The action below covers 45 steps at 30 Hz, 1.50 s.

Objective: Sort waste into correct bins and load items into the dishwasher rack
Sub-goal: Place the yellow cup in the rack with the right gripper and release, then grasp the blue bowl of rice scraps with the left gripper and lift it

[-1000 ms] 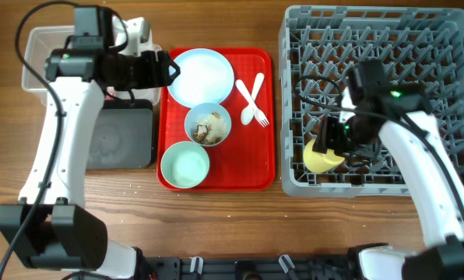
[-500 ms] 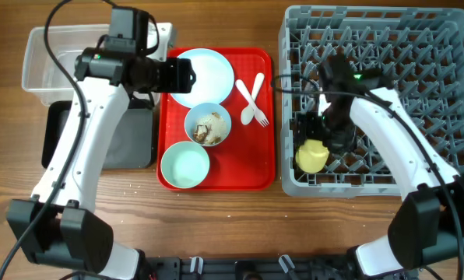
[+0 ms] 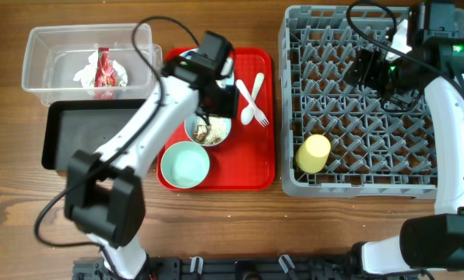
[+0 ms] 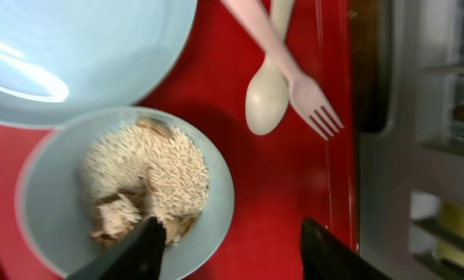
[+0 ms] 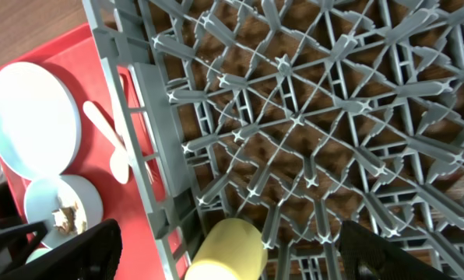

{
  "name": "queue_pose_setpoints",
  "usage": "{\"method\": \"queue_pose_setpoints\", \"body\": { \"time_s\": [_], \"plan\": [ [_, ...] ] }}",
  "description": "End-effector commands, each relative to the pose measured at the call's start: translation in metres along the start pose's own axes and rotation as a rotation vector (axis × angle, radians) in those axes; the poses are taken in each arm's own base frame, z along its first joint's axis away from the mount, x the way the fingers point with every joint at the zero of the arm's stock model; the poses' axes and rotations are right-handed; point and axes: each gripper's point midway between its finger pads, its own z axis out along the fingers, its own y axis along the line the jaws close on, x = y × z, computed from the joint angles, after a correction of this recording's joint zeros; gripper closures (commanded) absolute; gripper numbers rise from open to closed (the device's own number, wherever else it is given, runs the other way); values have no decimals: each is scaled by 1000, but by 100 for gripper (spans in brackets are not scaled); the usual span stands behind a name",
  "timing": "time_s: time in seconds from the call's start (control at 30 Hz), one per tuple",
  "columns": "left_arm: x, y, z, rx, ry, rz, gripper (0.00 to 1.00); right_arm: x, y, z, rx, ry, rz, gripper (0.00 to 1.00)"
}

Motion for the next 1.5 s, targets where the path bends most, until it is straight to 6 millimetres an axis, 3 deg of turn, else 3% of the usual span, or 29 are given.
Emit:
{"method": "queue_pose_setpoints", "body": {
  "time_s": [0.0,0.17,0.27,0.37,0.4,0.47,0.6,0.67,0.73,0.87,1.0,1.13,1.3,1.47],
  "plan": [
    [13,0,33,-93,50,-75,47,-1,4,-7,-15,-14,-50,10],
    [31,-11,61,-122,116,-34,53,-1,4,-7,-14,-12,-64,10],
    [32,1,72,-200,110,-87,58,0,4,-7,-13,-9,-70,10],
    [30,4,75,-216,100,-96,65,0,4,-7,-13,-9,-70,10],
    [30,4,78,-216,99,-96,77,0,4,-7,-13,-9,-70,10],
    [30,4,78,-217,101,-95,86,0,4,-7,-13,-9,-70,10],
    [29,4,80,-214,97,-95,86,0,4,-7,-13,-9,-70,10],
    [28,4,80,-213,94,-95,96,0,4,-7,-13,-9,-70,10],
    [29,3,77,-212,95,-95,96,0,4,-7,-13,-11,-77,10],
    [25,-6,45,-177,78,-96,96,-1,4,-7,-14,-14,-95,10],
    [6,-24,-21,-82,-67,-92,96,-2,5,-7,-15,-20,-98,10],
    [0,-29,-70,-25,-175,-94,96,-3,3,-7,-4,-24,-102,9],
    [6,-24,-94,-11,-197,-137,96,-4,3,-7,-5,-25,-103,9],
    [24,3,-125,43,-143,-248,96,-4,3,-7,-5,-27,-103,9]
  ]
}}
